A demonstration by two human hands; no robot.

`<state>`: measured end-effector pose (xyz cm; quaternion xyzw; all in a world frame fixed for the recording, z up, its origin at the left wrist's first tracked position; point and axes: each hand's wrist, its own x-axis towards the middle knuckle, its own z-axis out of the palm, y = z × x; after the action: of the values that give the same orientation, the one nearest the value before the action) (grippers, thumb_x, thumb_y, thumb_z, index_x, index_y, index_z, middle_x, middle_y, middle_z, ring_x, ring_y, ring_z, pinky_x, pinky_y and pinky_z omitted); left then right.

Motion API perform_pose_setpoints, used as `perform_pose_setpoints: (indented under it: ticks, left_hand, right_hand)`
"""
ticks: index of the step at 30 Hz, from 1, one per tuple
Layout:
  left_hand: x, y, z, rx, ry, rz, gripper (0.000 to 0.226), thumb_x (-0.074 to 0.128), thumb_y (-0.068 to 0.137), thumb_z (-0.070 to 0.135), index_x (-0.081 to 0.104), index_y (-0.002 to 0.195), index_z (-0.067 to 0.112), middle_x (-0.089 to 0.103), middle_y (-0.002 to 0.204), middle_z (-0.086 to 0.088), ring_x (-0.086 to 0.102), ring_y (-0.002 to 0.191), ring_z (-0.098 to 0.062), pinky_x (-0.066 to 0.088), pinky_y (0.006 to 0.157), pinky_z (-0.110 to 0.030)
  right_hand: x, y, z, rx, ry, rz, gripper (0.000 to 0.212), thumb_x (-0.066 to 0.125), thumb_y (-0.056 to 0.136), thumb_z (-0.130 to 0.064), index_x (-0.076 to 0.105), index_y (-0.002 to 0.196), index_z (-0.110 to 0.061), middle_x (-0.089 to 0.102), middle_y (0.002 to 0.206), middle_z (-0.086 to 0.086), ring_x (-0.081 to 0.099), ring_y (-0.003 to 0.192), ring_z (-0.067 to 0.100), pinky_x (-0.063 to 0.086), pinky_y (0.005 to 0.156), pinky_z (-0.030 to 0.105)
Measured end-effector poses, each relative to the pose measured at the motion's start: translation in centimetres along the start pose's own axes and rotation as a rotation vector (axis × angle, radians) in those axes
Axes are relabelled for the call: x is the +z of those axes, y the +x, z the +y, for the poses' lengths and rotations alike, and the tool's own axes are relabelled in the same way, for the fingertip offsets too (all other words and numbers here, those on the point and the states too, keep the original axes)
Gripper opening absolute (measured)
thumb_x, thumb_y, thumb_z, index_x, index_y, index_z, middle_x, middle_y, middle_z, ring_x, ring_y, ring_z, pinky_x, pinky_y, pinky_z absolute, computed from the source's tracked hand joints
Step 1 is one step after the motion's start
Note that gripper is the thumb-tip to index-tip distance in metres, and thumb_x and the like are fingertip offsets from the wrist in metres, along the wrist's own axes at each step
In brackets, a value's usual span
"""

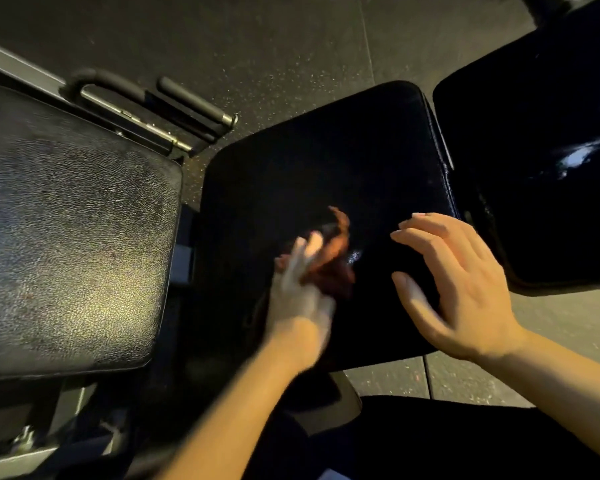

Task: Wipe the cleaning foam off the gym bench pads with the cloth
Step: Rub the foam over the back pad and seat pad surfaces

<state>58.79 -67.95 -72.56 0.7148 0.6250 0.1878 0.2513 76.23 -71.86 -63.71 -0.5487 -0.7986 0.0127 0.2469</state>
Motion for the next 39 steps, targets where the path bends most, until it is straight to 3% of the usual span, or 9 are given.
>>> perform_pose_setpoints:
  ticks: [3, 8, 13, 17, 19, 22, 26, 35, 39]
  left_hand:
    - [-0.7, -6.3, 2.6, 0.326, -0.078, -0.086, 0.067, 0.038, 0.084, 0.029, 0.019, 0.147, 0.037, 0.032, 0.154, 0.005, 0.027, 0.142, -0.009, 0.029, 0.112, -0.041]
    - [-1.3, -1.0, 2.9, 0.267, -0.071, -0.131, 0.071, 0.038, 0.097, 0.020, -0.004, 0.140, 0.058, -0.015, 0.153, 0.027, -0.024, 0.135, 0.009, -0.012, 0.113, -0.029]
    - [-1.3, 6.9, -2.4, -0.066, -0.169, -0.011, 0.061, 0.046, 0.093, 0.014, 0.028, 0.150, 0.026, 0.020, 0.160, -0.002, 0.011, 0.148, -0.019, 0.009, 0.121, -0.041]
    - [-1.9, 5.6, -0.6, -0.351, -0.256, -0.045, 0.039, 0.038, 0.100, 0.017, 0.054, 0.129, -0.003, 0.042, 0.145, -0.021, 0.033, 0.138, -0.034, 0.022, 0.113, -0.035]
    - [-2.1, 2.2, 1.7, -0.195, -0.253, -0.079, 0.041, 0.037, 0.100, 0.016, 0.045, 0.138, 0.000, 0.031, 0.154, -0.014, 0.030, 0.140, -0.033, 0.018, 0.112, -0.033]
    - [-2.8, -3.2, 5.7, 0.188, -0.178, -0.091, 0.077, 0.051, 0.091, 0.014, 0.011, 0.147, 0.047, -0.022, 0.141, 0.046, 0.001, 0.138, 0.005, 0.010, 0.120, -0.032]
    - [-1.8, -2.3, 6.2, 0.451, -0.206, -0.014, 0.078, 0.052, 0.087, 0.030, 0.003, 0.139, 0.059, 0.006, 0.153, 0.023, 0.007, 0.138, 0.002, 0.018, 0.109, -0.043]
    - [-2.4, 10.4, -2.1, -0.442, -0.184, 0.031, 0.048, 0.036, 0.099, 0.028, 0.046, 0.138, 0.002, 0.039, 0.149, -0.018, 0.034, 0.138, -0.031, 0.022, 0.114, -0.034]
    - [-3.4, 7.9, 0.6, -0.382, -0.266, -0.022, 0.039, 0.040, 0.100, 0.016, 0.047, 0.135, 0.000, 0.045, 0.143, -0.020, 0.041, 0.129, -0.029, 0.025, 0.104, -0.022]
  right_hand:
    - [0.0, 0.0, -0.1, -0.001, 0.032, 0.034, 0.041, 0.045, 0.093, -0.030, 0.060, 0.117, 0.000, 0.058, 0.122, 0.015, 0.050, 0.120, 0.031, 0.038, 0.104, 0.038]
    - [0.1, 0.1, -0.4, 0.018, 0.019, 0.065, 0.041, 0.042, 0.096, -0.028, 0.060, 0.118, 0.001, 0.057, 0.123, 0.016, 0.049, 0.119, 0.030, 0.034, 0.103, 0.033]
    - [0.2, 0.0, -0.7, 0.060, -0.036, 0.024, 0.040, 0.040, 0.097, -0.031, 0.062, 0.116, -0.004, 0.060, 0.118, 0.010, 0.053, 0.113, 0.026, 0.036, 0.098, 0.031]
    - [0.4, -0.1, -0.5, 0.102, -0.024, 0.035, 0.042, 0.040, 0.096, -0.033, 0.060, 0.120, -0.005, 0.059, 0.121, 0.010, 0.052, 0.116, 0.025, 0.036, 0.100, 0.031]
    - [0.4, 0.0, -0.5, 0.123, -0.005, 0.066, 0.043, 0.039, 0.097, -0.033, 0.057, 0.124, -0.005, 0.057, 0.124, 0.011, 0.049, 0.119, 0.025, 0.034, 0.103, 0.030]
    - [0.4, 0.3, -0.5, 0.142, 0.050, 0.113, 0.047, 0.033, 0.099, -0.037, 0.050, 0.131, -0.007, 0.053, 0.130, 0.012, 0.043, 0.125, 0.022, 0.029, 0.107, 0.027]
    - [0.2, 0.2, -0.3, 0.114, 0.132, 0.135, 0.050, 0.027, 0.100, -0.044, 0.044, 0.135, -0.011, 0.047, 0.135, 0.010, 0.036, 0.131, 0.016, 0.026, 0.111, 0.032]
    - [0.5, 0.1, -0.1, 0.132, 0.069, 0.073, 0.045, 0.033, 0.099, -0.042, 0.045, 0.131, -0.013, 0.050, 0.134, 0.009, 0.040, 0.131, 0.019, 0.023, 0.115, 0.032]
    - [0.6, 0.3, -0.2, 0.123, 0.065, 0.093, 0.049, 0.031, 0.099, -0.044, 0.046, 0.132, -0.011, 0.051, 0.133, 0.011, 0.041, 0.130, 0.020, 0.028, 0.111, 0.032]
